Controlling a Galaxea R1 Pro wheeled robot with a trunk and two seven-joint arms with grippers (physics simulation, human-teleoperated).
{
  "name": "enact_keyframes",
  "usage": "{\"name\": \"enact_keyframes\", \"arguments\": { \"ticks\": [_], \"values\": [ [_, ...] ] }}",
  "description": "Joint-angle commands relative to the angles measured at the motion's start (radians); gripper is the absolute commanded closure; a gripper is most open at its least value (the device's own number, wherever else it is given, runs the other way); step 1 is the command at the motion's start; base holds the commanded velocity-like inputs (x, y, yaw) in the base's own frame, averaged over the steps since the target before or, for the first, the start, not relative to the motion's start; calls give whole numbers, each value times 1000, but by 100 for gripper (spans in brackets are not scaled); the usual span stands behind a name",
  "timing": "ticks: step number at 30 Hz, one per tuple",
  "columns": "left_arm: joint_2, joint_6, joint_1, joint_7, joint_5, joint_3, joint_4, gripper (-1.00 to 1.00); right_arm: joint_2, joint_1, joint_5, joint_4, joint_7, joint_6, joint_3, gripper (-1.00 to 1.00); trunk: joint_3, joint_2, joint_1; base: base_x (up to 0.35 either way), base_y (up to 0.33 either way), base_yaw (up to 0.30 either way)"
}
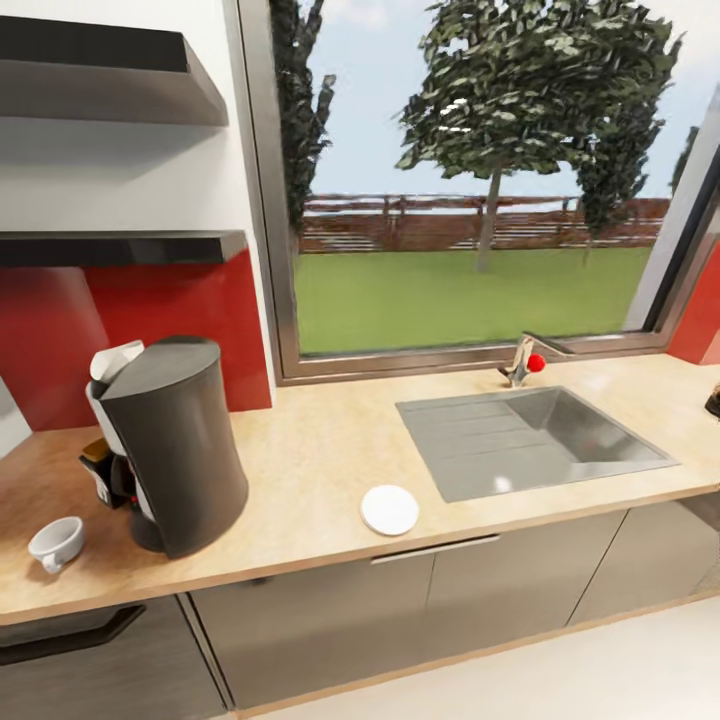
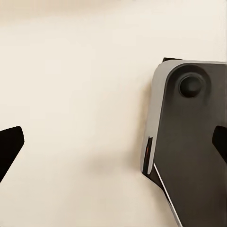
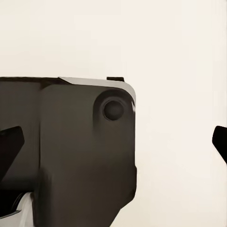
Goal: Set up a coffee station on the kitchen countertop: keep the coffee maker on the countertop, move the bottle of coffee from the kitchen shelf to the counter next to the coffee maker, place a paper coffee filter on top of the coffee maker, put the saucer next to the coffee maker with the coffee cup on the saucer, and place the electric kettle next to the coffee maker.
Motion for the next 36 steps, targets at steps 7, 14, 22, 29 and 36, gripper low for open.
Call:
{"name": "enact_keyframes", "arguments": {
  "ticks": [7, 14, 22, 29, 36],
  "values": [
    [-2, -2, 0, 0, -8, 7, -1, -100, 1, 0, 6, -1, -4, 2, -4, -100, -2, -2, 1, 158, -263, 3],
    [-7, -2, 0, 0, -8, 7, -1, -100, 2, 0, 6, -1, -4, 2, -3, -100, -2, -2, 1, 138, -263, 201],
    [-7, -2, 0, 0, -8, 7, -1, -100, 1, 0, 6, -1, -4, 2, -3, -100, -2, -2, 1, 22, -269, 276],
    [-7, -2, 0, 0, -6, 7, -1, -100, 2, 0, 6, -1, -4, 2, -1, -100, -2, -2, 1, -153, -232, 278],
    [-7, -2, 0, 0, -3, 15, -3, -100, 2, 0, 6, -1, -4, 2, -1, -100, -2, -2, 1, -261, -168, 278]
  ]
}}
